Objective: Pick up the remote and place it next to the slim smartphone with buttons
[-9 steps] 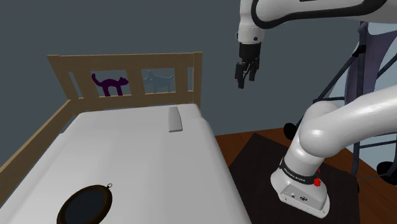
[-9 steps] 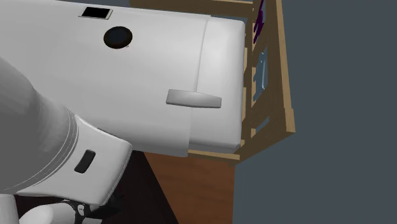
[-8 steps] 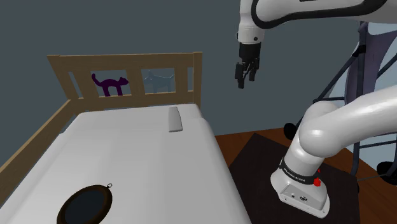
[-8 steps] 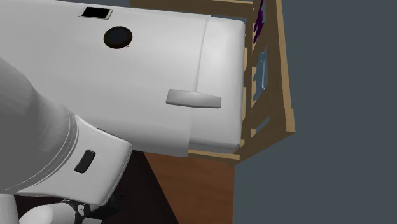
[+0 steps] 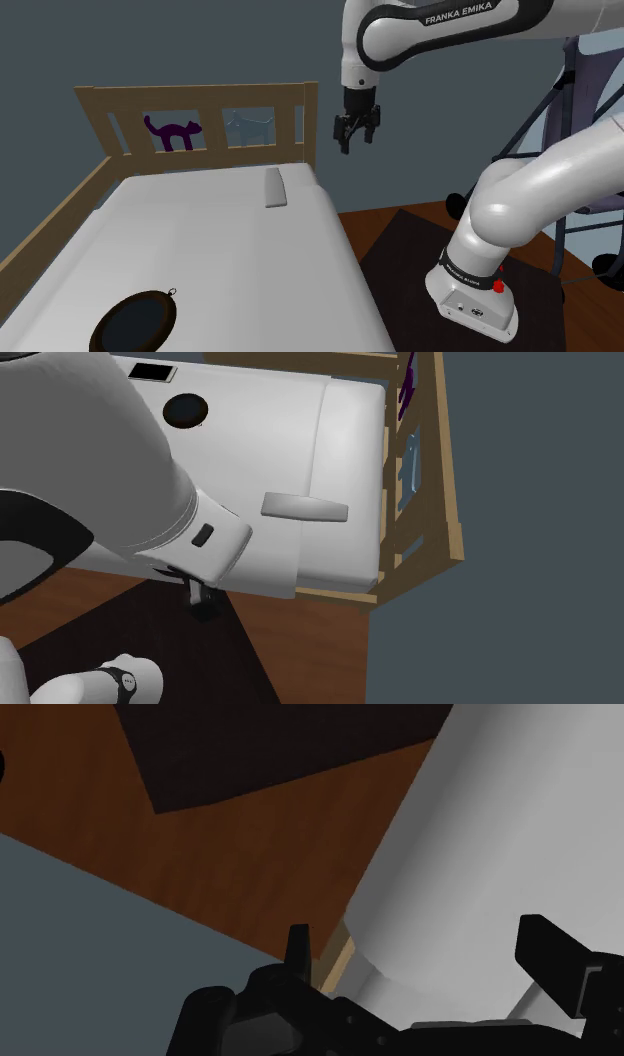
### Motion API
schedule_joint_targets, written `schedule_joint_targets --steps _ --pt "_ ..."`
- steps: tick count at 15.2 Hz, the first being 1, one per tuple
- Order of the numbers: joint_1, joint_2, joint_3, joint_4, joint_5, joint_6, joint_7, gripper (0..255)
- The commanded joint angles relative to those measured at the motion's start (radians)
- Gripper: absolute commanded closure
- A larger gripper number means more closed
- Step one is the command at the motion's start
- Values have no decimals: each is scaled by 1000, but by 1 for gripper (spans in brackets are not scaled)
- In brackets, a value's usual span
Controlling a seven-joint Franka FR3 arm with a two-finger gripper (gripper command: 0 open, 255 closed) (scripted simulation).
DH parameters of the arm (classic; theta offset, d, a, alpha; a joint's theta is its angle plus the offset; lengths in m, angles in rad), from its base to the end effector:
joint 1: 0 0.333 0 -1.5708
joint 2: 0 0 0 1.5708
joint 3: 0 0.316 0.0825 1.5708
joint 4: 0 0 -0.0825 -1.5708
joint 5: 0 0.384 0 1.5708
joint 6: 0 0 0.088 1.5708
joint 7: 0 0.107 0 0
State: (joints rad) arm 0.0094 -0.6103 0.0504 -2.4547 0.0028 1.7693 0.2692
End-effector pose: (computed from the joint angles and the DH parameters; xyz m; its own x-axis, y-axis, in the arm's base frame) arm 0.3576 0.0233 0.5013 0.9734 -0.2194 -0.0659 -0.2168 -0.9752 0.0453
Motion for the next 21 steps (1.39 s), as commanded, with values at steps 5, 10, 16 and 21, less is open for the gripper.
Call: schedule_joint_targets --steps 5,10,16,21 --pt "-5 210 79 62 40 167 195 0" --pt "-13 397 129 157 36 274 353 0" --pt "-14 631 158 317 -7 362 541 0" --pt "2 811 153 474 -50 397 676 0"
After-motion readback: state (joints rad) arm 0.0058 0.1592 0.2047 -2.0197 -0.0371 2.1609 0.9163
